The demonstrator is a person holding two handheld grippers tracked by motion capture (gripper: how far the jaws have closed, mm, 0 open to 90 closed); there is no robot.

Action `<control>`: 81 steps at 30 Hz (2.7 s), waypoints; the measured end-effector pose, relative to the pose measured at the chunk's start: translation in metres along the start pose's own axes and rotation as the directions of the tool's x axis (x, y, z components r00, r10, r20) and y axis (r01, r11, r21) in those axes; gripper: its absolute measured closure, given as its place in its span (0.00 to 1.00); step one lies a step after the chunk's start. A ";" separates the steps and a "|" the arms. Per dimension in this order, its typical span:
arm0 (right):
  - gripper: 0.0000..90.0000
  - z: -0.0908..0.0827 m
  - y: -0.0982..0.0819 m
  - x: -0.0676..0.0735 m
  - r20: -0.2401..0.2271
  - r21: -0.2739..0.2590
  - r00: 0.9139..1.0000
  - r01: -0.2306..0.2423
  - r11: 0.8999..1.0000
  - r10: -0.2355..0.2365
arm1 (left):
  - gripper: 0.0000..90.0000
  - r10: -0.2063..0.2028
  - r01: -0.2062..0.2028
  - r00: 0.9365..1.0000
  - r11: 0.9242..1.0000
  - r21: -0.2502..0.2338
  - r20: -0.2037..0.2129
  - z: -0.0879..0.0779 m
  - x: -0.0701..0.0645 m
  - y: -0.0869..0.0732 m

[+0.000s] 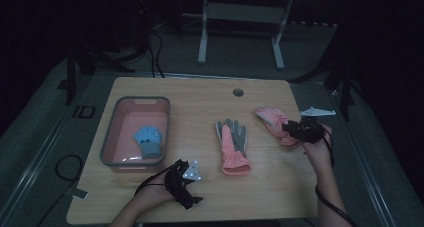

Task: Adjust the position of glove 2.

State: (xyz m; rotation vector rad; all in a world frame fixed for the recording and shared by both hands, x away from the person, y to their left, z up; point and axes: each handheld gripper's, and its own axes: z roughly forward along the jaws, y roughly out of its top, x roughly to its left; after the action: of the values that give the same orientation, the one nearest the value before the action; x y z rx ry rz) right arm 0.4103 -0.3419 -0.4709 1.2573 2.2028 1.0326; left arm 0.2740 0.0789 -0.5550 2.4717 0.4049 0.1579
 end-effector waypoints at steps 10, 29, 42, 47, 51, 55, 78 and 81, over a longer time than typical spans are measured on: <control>0.64 0.031 0.003 -0.033 -0.027 0.083 0.999 0.039 0.996 -0.037 | 0.02 -0.012 0.012 1.000 1.000 -0.007 0.006 0.000 0.002 -0.001; 0.97 0.066 -0.009 -0.047 -0.040 0.183 0.998 -0.040 0.982 0.048 | 0.02 -0.019 0.019 1.000 1.000 -0.024 0.004 -0.003 0.005 -0.001; 0.99 0.014 0.012 0.001 0.140 0.115 0.976 -0.186 0.976 0.170 | 0.02 -0.008 0.008 1.000 1.000 -0.019 -0.006 -0.004 0.002 -0.001; 0.99 -0.011 0.011 0.021 0.186 0.061 0.958 -0.234 0.970 0.219 | 0.02 -0.011 0.010 1.000 1.000 -0.023 -0.011 -0.006 0.002 0.000; 0.99 -0.026 0.000 0.037 0.200 0.032 0.944 -0.275 0.961 0.263 | 0.02 -0.007 0.007 1.000 1.000 -0.022 -0.009 -0.006 0.002 0.000; 0.99 -0.030 -0.014 0.053 0.232 0.029 0.933 -0.289 0.957 0.274 | 0.02 -0.007 0.007 1.000 1.000 -0.026 -0.008 -0.006 0.002 -0.001; 0.83 0.002 -0.047 0.064 0.215 0.131 0.948 -0.268 0.955 0.236 | 0.02 -0.001 0.000 1.000 1.000 -0.009 -0.010 -0.003 0.000 -0.001; 0.76 -0.002 -0.044 0.058 0.175 0.129 0.969 -0.198 0.972 0.174 | 0.02 0.002 -0.002 1.000 1.000 -0.006 -0.010 -0.003 -0.001 0.000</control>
State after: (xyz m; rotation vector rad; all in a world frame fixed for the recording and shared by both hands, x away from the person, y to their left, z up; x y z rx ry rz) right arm 0.3548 -0.3075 -0.5024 1.5804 2.0974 0.8140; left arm 0.2728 0.0807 -0.5526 2.4667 0.4062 0.1722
